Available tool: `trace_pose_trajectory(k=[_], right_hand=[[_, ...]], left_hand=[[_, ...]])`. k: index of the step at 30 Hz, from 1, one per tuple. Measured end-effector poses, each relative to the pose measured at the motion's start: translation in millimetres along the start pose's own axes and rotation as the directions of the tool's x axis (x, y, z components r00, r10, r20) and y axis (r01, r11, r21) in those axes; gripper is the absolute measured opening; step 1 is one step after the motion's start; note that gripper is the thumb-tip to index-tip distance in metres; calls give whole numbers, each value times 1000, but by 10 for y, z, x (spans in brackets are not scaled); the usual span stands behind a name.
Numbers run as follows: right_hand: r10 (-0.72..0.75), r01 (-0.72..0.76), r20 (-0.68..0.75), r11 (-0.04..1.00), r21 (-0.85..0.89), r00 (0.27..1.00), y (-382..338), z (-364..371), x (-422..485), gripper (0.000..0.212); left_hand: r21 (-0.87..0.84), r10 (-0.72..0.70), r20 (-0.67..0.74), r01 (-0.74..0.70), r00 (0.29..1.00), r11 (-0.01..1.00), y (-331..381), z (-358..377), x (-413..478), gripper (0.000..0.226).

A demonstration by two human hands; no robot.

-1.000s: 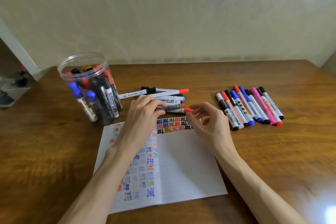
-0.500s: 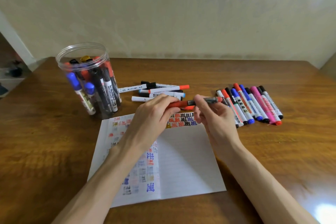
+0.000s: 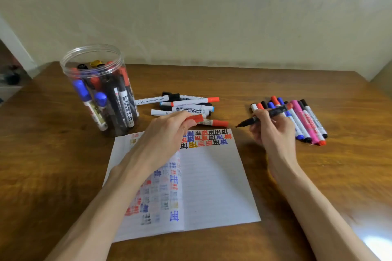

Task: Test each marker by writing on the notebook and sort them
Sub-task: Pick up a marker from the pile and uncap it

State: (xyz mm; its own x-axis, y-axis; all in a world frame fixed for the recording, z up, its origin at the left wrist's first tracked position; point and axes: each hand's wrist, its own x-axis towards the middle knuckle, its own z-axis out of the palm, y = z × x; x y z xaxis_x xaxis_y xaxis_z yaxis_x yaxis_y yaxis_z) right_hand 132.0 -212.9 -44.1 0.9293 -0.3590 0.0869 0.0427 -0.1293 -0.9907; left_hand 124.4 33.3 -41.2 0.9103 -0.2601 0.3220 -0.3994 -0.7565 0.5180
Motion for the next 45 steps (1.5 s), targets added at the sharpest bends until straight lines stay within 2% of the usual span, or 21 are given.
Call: trace_pose_trajectory(k=[4,10,19,24,29,32,38,45], right_hand=[[-61,80,90,971,-223,994,33,19,-22,39],[-112,162,158,921,-354,981,94,28,-9,40],[-146,222,212,888,-402,966,111,47,-46,25],[-191,254,176,843,-475,966,142,42,-18,22],[-188,255,195,871,-420,963,135,54,-25,24],[-193,280,229,847,-451,954,148,67,-34,24],[-175,236,168,847,-477,970,176,42,6,22],[-155,222,192,886,-407,969,160,56,-6,26]], left_hand=[[-17,31,51,-30,998,999,31,59,-13,36],[0,53,53,-53,997,999,41,66,-18,47],[-6,23,63,-23,998,1000,34,52,-27,43],[-16,16,59,-15,998,1000,44,39,-28,47],[-8,15,58,-15,998,1000,33,49,-26,45],[-6,10,59,-10,998,1000,22,57,-27,46],[-11,12,59,-12,998,1000,25,64,-24,51],[-4,18,63,-17,998,1000,6,70,-26,44]])
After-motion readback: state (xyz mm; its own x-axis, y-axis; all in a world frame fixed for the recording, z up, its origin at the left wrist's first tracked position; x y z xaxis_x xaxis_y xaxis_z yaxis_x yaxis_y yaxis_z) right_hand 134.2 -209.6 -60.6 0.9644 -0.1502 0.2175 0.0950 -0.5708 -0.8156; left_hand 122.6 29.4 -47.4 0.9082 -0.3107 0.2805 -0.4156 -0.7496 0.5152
